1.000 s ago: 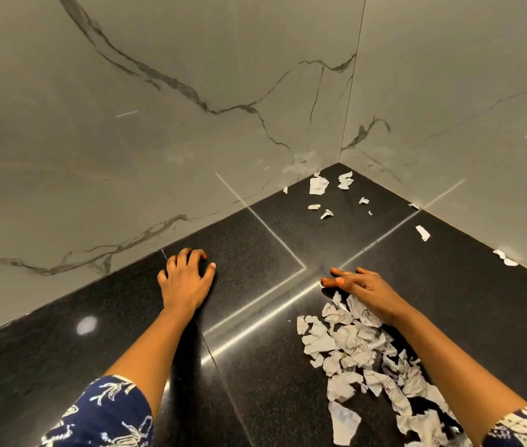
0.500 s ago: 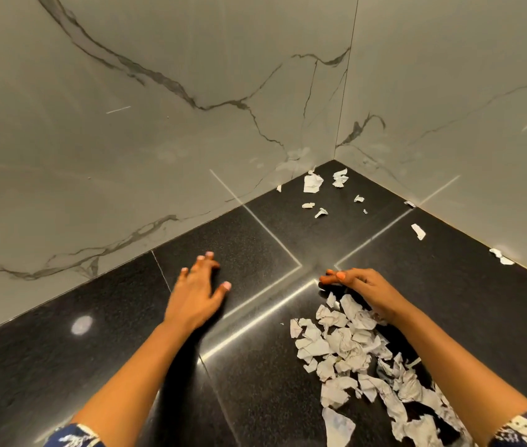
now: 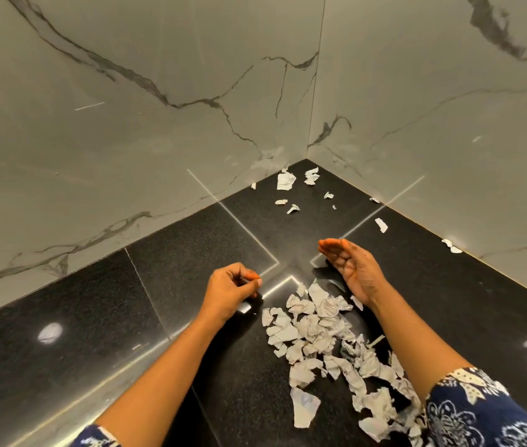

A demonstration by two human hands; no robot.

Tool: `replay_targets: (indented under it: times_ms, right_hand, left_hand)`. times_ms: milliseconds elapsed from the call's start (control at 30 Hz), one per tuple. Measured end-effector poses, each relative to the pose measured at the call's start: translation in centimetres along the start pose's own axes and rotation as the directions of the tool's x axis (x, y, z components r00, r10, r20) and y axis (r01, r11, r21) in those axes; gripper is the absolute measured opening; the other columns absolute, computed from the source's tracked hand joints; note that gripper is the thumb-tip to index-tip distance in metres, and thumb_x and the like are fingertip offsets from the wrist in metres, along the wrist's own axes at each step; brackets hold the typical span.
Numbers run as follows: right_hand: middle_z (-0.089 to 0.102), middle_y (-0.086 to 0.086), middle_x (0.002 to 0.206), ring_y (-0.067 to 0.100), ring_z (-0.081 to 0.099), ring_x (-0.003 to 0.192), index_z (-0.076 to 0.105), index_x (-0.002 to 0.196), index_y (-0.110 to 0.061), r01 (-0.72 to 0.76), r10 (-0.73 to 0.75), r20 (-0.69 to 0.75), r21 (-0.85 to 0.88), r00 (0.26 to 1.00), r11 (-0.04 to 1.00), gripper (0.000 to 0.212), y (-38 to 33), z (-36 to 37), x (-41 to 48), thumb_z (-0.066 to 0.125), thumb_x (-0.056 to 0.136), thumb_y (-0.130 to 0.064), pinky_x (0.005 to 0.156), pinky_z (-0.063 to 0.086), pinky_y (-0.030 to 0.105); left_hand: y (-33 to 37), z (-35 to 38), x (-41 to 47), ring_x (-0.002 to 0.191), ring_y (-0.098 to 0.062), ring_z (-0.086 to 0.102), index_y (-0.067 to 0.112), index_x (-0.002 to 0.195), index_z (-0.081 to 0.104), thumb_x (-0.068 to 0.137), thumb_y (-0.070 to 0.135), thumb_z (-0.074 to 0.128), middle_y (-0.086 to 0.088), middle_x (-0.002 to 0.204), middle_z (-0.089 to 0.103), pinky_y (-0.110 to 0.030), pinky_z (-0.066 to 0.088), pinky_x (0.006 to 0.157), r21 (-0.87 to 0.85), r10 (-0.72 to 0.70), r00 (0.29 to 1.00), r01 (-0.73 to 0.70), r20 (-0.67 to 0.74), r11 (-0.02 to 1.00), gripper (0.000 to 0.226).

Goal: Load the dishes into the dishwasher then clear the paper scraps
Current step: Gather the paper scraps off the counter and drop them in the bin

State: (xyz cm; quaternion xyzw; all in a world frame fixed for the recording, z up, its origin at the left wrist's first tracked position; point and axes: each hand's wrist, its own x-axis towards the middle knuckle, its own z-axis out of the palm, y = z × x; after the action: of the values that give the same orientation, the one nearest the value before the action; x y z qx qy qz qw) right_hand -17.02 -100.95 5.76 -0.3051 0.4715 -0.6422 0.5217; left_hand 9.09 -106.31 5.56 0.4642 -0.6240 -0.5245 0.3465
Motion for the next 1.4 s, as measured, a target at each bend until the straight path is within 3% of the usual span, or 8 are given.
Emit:
replay_targets:
  times_ms: [200, 333, 500, 767, 933, 1133, 1233, 1400]
  right_hand:
    - [0.068, 0.017, 0.109, 0.025, 0.065, 0.105, 0.064, 0.103, 0.000, -0.026, 0.027, 0.013, -0.049, 1.000, 0.998, 0.024, 0.1, 0.5, 0.8, 0.047, 0.095, -0.015, 0.089, 0.052, 0.026]
    - [0.067, 0.009, 0.104, 0.022, 0.063, 0.103, 0.065, 0.097, -0.009, -0.106, 0.079, -0.111, -0.267, 0.991, 0.958, 0.015, 0.2, 1.0, 3.7, 0.050, 0.095, -0.009, 0.079, 0.056, 0.028]
    - [0.061, 0.008, 0.120, 0.023, 0.055, 0.114, 0.063, 0.118, -0.011, 0.118, -0.238, 0.015, -0.897, 0.971, 0.426, 0.030, 0.2, 3.0, 13.2, 0.055, 0.089, -0.011, 0.097, 0.042, 0.032]
    - [0.016, -0.009, 0.157, 0.013, 0.010, 0.145, 0.025, 0.148, -0.028, 0.346, 0.135, 0.335, -0.936, 0.933, -0.068, 0.049, 2.6, 7.3, 23.1, 0.035, 0.100, -0.034, 0.116, 0.003, 0.049]
    - [0.043, -0.007, 0.146, 0.009, 0.029, 0.139, 0.049, 0.136, -0.023, 0.427, 0.148, 0.459, -0.880, 0.876, 0.207, 0.040, 1.5, 5.4, 14.1, 0.048, 0.097, -0.018, 0.115, 0.009, 0.039]
    - [0.070, 0.008, 0.065, 0.023, 0.061, 0.065, 0.071, 0.068, 0.000, 0.135, -0.014, 0.189, -0.642, 0.982, 0.754, 0.044, -0.9, 2.6, 9.0, 0.057, 0.091, -0.035, 0.074, 0.050, 0.040]
    - [0.071, 0.002, 0.076, 0.010, 0.062, 0.074, 0.072, 0.073, -0.014, 0.236, -0.179, 0.158, -0.741, 0.971, 0.628, 0.030, -1.6, 5.0, 15.0, 0.055, 0.094, -0.027, 0.080, 0.048, 0.033]
    - [0.051, 0.007, 0.138, 0.020, 0.046, 0.127, 0.053, 0.132, -0.013, 0.369, 0.063, 0.399, -0.888, 0.915, 0.273, 0.037, 1.1, 10.0, 25.0, 0.050, 0.096, -0.024, 0.108, 0.032, 0.029]
  left_hand:
    - [-0.1, 1.1, 1.6, 0.115, 0.001, 0.055, 0.028, 0.130, 0.048, 0.096, 0.017, 0.055, 0.011, 0.117, 0.067, -0.026, 0.041, 0.100, 0.433, 0.194, 0.959, -0.267, 0.206, 0.861, 0.037]
    - [-1.5, -0.7, 5.0, 0.148, -0.011, -0.001, 0.028, 0.153, 0.000, 0.089, 0.066, 0.014, 0.006, 0.161, 0.003, -0.045, 0.001, 0.118, 0.864, 0.028, 0.967, -0.239, 0.253, 0.443, 0.076]
    - [-2.3, -1.0, 8.1, 0.148, -0.012, -0.007, 0.039, 0.151, -0.001, 0.072, 0.084, -0.005, 0.012, 0.160, -0.004, -0.049, -0.002, 0.118, 0.897, 0.026, 0.993, -0.112, 0.112, 0.428, 0.090]
    - [-3.1, -0.9, 9.0, 0.148, -0.018, -0.008, 0.035, 0.152, 0.007, 0.091, 0.069, 0.019, 0.005, 0.161, -0.001, -0.051, -0.005, 0.116, 0.874, 0.035, 0.988, 0.116, -0.150, 0.471, 0.071]
    - [-2.3, -1.0, 8.8, 0.148, -0.024, -0.005, 0.031, 0.153, 0.012, 0.095, 0.061, 0.023, 0.000, 0.162, 0.003, -0.055, -0.002, 0.117, 0.833, 0.000, 0.972, 0.199, -0.233, 0.516, 0.065]
    - [-2.0, -1.6, 9.2, 0.147, -0.024, 0.006, 0.032, 0.152, 0.013, 0.094, 0.062, 0.021, -0.001, 0.161, 0.010, -0.055, 0.009, 0.115, 0.877, 0.005, 0.982, 0.164, -0.187, 0.452, 0.065]
    - [-2.1, -2.6, 9.7, 0.146, -0.022, 0.013, 0.036, 0.151, 0.017, 0.092, 0.065, 0.021, 0.001, 0.159, 0.015, -0.053, 0.015, 0.112, 0.906, 0.026, 0.988, 0.129, -0.152, 0.404, 0.066]
    - [-2.7, -2.6, 10.2, 0.148, -0.016, 0.005, 0.040, 0.151, 0.013, 0.094, 0.062, 0.020, 0.007, 0.161, 0.009, -0.049, 0.013, 0.113, 0.903, 0.056, 0.987, 0.112, -0.148, 0.414, 0.062]
